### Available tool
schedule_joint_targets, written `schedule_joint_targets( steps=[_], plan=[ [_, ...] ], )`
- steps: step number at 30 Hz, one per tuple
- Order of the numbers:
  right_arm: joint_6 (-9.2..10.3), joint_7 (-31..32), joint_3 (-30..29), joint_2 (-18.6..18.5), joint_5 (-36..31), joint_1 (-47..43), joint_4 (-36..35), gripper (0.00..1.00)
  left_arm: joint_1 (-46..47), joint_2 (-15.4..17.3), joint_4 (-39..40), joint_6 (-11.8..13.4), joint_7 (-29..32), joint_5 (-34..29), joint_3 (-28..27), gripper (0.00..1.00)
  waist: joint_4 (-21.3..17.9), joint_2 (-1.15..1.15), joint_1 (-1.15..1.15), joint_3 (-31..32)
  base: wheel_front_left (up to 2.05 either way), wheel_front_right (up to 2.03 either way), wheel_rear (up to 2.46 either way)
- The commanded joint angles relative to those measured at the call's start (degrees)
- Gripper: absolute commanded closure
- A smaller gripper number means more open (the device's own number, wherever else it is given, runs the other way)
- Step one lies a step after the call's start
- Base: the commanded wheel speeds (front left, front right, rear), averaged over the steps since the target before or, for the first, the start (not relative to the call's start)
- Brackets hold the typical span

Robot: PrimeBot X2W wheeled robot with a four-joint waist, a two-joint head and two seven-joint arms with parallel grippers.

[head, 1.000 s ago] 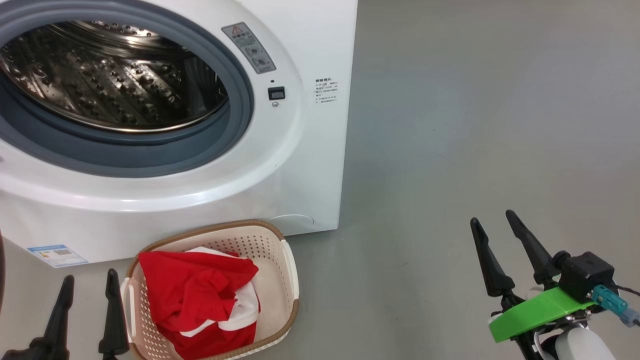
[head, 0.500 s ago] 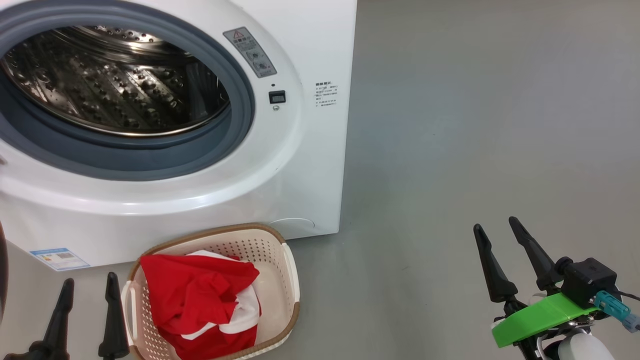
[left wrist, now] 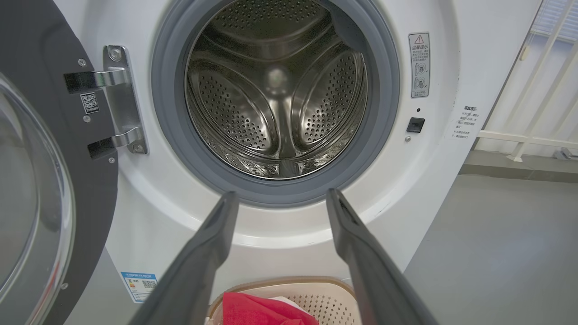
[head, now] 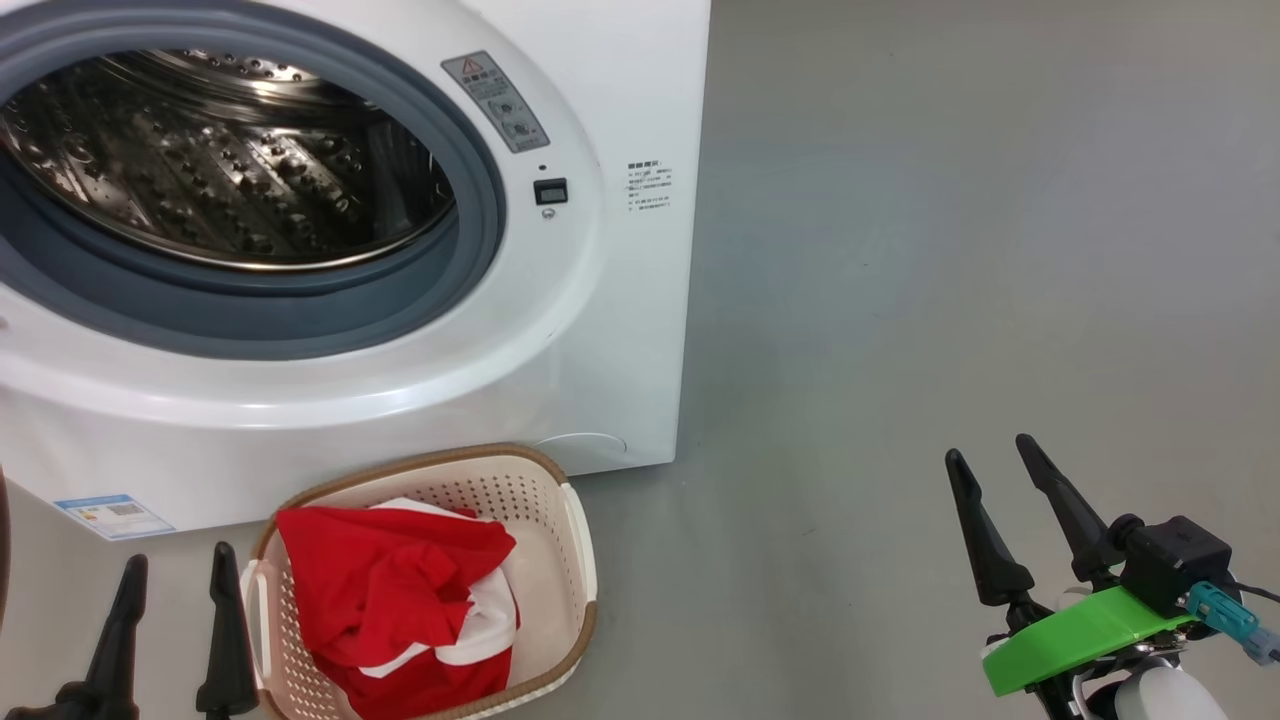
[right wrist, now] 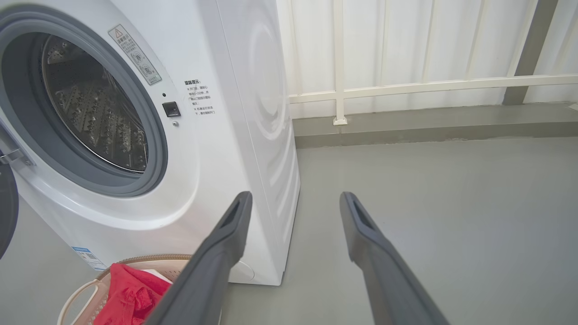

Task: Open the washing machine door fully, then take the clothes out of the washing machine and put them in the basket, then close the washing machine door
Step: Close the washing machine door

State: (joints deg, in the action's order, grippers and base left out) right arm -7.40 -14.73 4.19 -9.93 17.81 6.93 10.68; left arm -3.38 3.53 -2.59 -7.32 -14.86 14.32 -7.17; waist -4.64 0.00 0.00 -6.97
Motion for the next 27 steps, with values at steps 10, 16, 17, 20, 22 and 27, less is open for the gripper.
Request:
schedule_joint_targets(
  steps=[10, 16, 17, 20, 22, 27],
  plan=[
    [-0.09, -0.27, 0.98, -0.67, 0.25, 0.47, -1.40, 0.00, 0.92, 0.52, 1.39, -0.17, -0.14, 0.11, -1.76, 0.00, 0.02, 0.00, 0.00, -0.44, -0.54, 0.54, 0.00],
    [-0.09, -0.27, 0.97, -0.66, 0.30, 0.57, -1.36, 0.00, 1.06, 0.56, 1.42, -0.17, -0.14, 0.16, -1.61, 0.00, 0.20, 0.00, 0.00, -0.67, -1.31, 1.31, 0.00],
    [-0.09, -0.27, 0.95, -0.65, 0.30, 0.59, -1.36, 0.00, 1.08, 0.58, 1.44, -0.17, -0.14, 0.17, -1.60, 0.00, 0.23, 0.00, 0.00, -0.71, -1.27, 1.27, 0.00],
    [-0.09, -0.27, 0.88, -0.62, 0.30, 0.63, -1.38, 0.00, 1.19, 0.62, 1.64, -0.17, -0.14, 0.51, -1.48, 0.00, 0.32, 0.00, 0.00, -0.77, -1.05, 1.05, 0.00],
    [-0.09, -0.27, 0.85, -0.62, 0.30, 0.62, -1.38, 0.00, 1.24, 0.64, 1.74, -0.17, -0.14, 0.66, -1.49, 0.00, 0.40, 0.00, 0.00, -0.79, -0.70, 0.70, 0.00],
    [-0.09, -0.27, 0.92, -0.54, 0.31, 0.68, -1.34, 0.00, 1.30, 0.68, 1.88, -0.17, -0.14, 0.74, -1.46, 0.00, 0.45, 0.00, 0.00, -0.79, -0.36, 0.36, 0.00]
  ],
)
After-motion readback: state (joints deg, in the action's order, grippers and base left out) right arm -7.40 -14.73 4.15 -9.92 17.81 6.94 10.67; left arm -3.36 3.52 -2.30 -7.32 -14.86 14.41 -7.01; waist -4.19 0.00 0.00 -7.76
